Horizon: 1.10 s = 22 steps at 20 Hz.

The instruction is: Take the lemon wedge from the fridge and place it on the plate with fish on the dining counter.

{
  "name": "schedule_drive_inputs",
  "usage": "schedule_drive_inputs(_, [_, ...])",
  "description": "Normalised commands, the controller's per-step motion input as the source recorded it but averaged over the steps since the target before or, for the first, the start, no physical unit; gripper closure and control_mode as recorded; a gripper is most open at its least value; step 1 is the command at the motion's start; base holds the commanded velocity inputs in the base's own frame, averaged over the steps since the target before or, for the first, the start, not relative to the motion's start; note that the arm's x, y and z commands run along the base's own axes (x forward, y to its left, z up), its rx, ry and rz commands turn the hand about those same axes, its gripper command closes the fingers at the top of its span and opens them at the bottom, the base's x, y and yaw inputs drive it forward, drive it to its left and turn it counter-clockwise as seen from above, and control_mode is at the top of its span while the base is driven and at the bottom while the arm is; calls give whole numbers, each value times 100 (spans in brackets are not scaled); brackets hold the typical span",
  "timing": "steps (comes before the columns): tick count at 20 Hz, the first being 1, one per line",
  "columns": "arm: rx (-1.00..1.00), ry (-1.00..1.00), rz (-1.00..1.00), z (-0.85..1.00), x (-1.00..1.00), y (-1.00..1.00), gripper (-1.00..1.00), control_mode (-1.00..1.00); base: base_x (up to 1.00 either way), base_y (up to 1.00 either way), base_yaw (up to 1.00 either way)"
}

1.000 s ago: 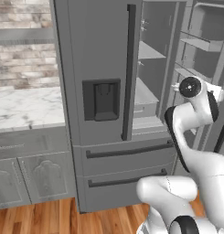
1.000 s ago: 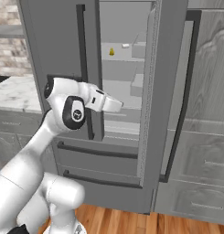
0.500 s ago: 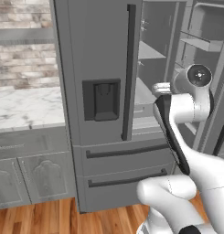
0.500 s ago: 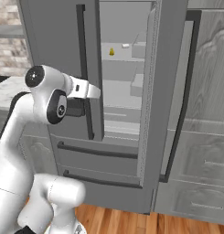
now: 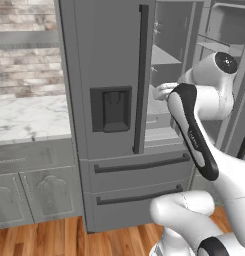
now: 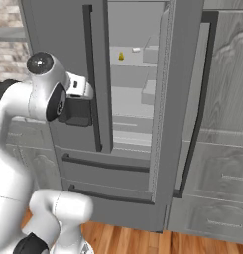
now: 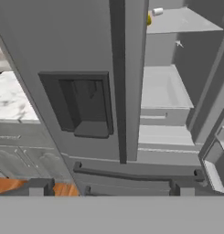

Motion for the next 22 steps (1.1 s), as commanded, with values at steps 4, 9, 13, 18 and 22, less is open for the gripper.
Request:
schedule_drive_inputs(4, [-5, 0, -1, -1, 55, 0, -100, -100, 0, 0, 0])
schedule_drive_inputs(9, [0, 0, -6, 0, 47, 9, -100, -100, 0, 0, 0])
schedule_drive_inputs(13, [0, 0, -5, 0, 53, 29, -100, -100, 0, 0, 0])
schedule_drive_inputs(18, [0, 0, -3, -5, 71, 7, -100, -100, 0, 0, 0])
schedule_drive_inputs(22, [-1, 0, 0, -7, 62, 0, -100, -100, 0, 0, 0])
